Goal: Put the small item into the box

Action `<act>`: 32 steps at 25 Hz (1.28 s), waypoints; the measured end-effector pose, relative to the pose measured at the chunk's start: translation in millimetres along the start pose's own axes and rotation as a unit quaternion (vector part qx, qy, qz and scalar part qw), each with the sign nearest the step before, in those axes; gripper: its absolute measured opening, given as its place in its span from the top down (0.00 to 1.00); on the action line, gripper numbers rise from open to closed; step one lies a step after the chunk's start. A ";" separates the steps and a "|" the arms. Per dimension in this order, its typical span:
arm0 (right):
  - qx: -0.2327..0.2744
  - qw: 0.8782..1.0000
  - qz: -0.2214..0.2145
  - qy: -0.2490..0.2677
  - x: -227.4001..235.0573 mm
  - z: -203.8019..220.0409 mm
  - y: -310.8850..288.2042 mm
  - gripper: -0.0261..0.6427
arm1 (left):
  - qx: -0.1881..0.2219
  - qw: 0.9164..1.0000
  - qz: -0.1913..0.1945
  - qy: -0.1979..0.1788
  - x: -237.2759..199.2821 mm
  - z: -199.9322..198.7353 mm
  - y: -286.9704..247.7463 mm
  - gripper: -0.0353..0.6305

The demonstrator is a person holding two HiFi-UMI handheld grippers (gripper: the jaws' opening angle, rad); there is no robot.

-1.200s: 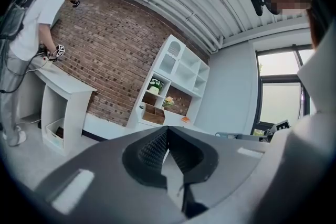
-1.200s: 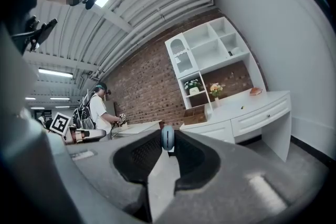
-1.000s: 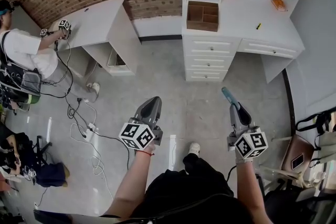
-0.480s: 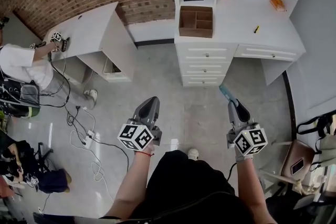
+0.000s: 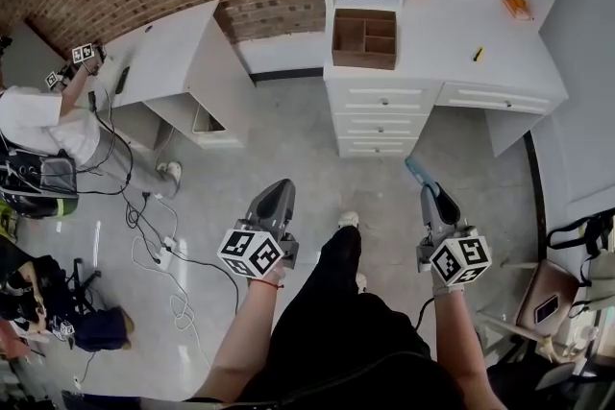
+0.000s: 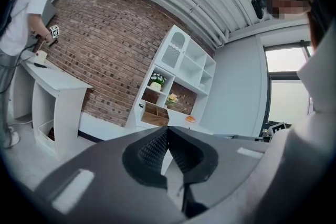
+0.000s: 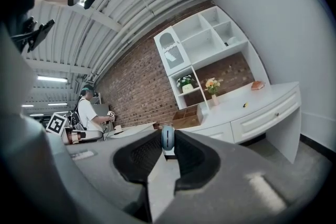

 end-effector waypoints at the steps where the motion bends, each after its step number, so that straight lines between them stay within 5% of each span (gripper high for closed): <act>1: -0.001 1.000 0.002 -0.001 2.1 0.1 -2.3 0.86 | -0.001 1.000 0.000 0.002 -1.3 0.7 -3.1 0.94; 32: -0.002 1.000 0.024 0.016 81.4 -60.4 -203.9 0.86 | -0.011 0.999 0.041 0.016 -91.0 -55.0 -226.7 0.94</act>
Point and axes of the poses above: the fingertips, and each gripper's own axes: y backward along the fingers, x to its right, z out of its underside, the point moved 8 cm from there along y, backward along the fingers, and after that the axes turned 1 degree about -z, right-handed, at the moved point
